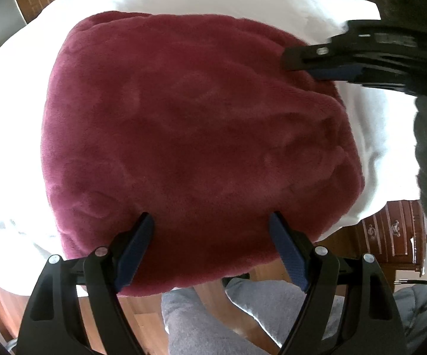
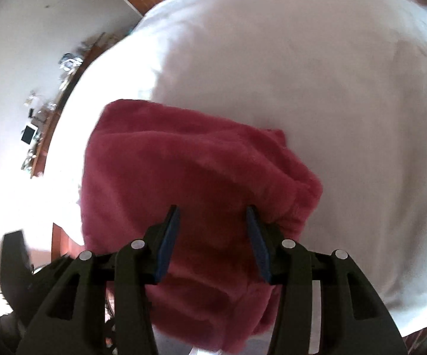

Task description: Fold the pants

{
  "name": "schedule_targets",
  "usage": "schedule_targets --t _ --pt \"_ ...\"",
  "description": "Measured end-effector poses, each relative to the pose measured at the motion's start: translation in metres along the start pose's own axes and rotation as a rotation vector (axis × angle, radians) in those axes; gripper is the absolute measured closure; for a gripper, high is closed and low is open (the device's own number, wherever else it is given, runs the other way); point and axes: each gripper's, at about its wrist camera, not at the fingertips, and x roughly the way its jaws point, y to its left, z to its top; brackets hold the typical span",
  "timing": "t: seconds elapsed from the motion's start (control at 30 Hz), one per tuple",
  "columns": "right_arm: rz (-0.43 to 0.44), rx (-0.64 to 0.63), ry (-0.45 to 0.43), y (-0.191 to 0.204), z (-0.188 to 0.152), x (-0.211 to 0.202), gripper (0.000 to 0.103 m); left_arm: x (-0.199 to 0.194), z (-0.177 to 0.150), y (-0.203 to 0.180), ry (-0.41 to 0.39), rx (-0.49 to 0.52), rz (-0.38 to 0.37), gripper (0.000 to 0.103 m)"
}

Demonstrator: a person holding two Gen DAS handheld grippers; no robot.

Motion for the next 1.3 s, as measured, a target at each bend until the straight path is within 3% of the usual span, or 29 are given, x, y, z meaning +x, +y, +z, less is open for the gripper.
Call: schedule_targets --t 0.27,0.47,0.6,0.8,1.03,1.3 --pt "-0.056 0.009 0.004 -0.013 0.005 0.022 0.055 0.004 0.003 0.001 0.004 0.01 -0.007 0.022" --pt "-0.043 0.034 0.011 -0.03 0.002 0.031 0.055 -0.001 0.008 0.001 0.007 0.03 -0.03 0.022" --pt "-0.072 -0.003 0.011 -0.02 0.002 0.023 0.055 -0.024 0.02 0.011 -0.048 0.002 -0.034 0.022" --pt "-0.122 -0.031 -0.039 0.005 -0.011 -0.009 0.052 -0.052 0.047 0.034 -0.123 0.003 0.037 0.022" --pt "-0.173 0.035 -0.069 0.023 -0.036 -0.034 0.048 -0.057 0.072 0.062 -0.126 0.059 0.087 0.022" --pt "-0.272 0.154 -0.029 0.018 -0.065 -0.018 0.048 -0.054 0.084 0.088 -0.115 0.127 0.073 0.022"
